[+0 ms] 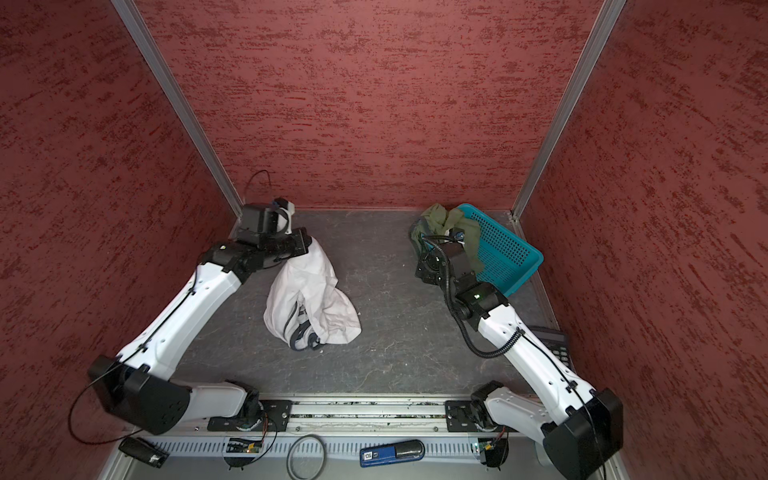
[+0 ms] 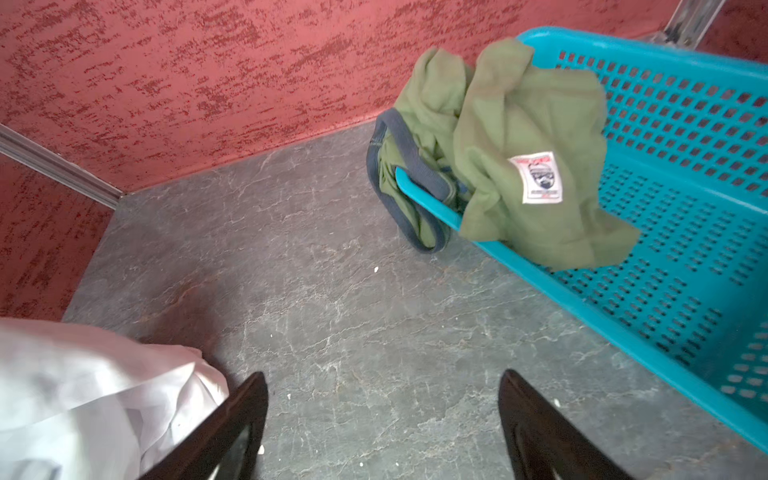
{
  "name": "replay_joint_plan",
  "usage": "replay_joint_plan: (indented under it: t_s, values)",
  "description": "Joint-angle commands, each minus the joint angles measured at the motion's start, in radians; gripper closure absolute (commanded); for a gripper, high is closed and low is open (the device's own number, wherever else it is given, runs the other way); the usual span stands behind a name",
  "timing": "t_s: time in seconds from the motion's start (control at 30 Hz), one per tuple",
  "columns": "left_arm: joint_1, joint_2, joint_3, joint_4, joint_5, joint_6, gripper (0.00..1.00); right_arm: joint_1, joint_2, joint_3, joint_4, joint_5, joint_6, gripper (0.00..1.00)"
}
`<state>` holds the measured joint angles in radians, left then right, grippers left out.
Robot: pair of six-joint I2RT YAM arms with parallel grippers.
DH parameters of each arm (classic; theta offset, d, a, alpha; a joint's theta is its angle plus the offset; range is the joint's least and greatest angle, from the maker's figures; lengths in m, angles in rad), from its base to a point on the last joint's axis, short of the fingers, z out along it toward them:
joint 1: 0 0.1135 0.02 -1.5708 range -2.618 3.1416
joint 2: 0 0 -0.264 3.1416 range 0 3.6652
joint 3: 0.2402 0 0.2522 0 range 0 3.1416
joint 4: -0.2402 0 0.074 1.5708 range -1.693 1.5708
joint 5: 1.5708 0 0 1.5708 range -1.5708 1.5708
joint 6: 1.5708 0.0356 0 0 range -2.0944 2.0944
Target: Fold and stack the tank tops
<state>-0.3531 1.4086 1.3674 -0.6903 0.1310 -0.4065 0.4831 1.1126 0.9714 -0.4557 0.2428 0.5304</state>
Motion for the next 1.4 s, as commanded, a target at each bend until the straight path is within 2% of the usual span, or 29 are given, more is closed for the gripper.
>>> replay_joint_plan:
  t_s: [0.0,0.17,0.27,0.3,0.37,0.43,0.5,0.6,0.77,0.97,1.07,1.23,1.37]
  values:
    - [-0.119,0.093,0.086,0.045,0.074,-0.038,1.0,0.008,0.0,-0.029,0.034,-0.044,0.073,0.13]
    - [-0.305,0.267,0.284,0.04,0.085,-0.023,0.99,0.008,-0.023,-0.051,0.019,0.009,0.088,0.13]
    - [-0.355,0.311,0.318,0.049,0.119,-0.004,0.68,0.008,-0.019,-0.068,0.019,0.014,0.094,0.13]
    - [-0.358,0.308,0.307,0.045,0.118,-0.004,0.52,0.008,-0.014,-0.077,0.024,0.005,0.103,0.13]
    - [-0.354,0.258,0.247,0.041,0.064,-0.018,0.3,0.008,-0.004,-0.097,0.047,-0.023,0.111,0.13]
    - [-0.341,0.16,0.132,0.053,-0.026,-0.054,0.16,0.008,0.012,-0.1,0.054,-0.039,0.108,0.13]
    - [-0.318,0.05,0.009,0.009,-0.138,-0.109,0.1,0.008,0.032,-0.096,0.063,-0.07,0.099,0.13]
    - [-0.284,-0.068,-0.126,-0.132,-0.279,-0.194,0.09,0.021,0.07,-0.12,0.106,-0.133,0.111,0.13]
    - [-0.255,-0.216,-0.355,-0.271,-0.324,-0.335,0.09,0.072,0.185,-0.185,0.218,-0.214,0.195,0.14]
    - [-0.25,-0.332,-0.563,-0.247,-0.258,-0.451,0.09,0.132,0.335,-0.204,0.336,-0.298,0.292,0.16]
    - [-0.246,-0.338,-0.612,-0.205,-0.219,-0.455,0.11,0.166,0.443,-0.189,0.362,-0.314,0.305,0.19]
    - [-0.226,-0.31,-0.634,-0.127,-0.198,-0.425,0.27,0.193,0.547,-0.149,0.393,-0.329,0.3,0.29]
    - [-0.153,-0.283,-0.626,-0.092,-0.171,-0.383,0.55,0.195,0.593,-0.115,0.381,-0.316,0.28,0.47]
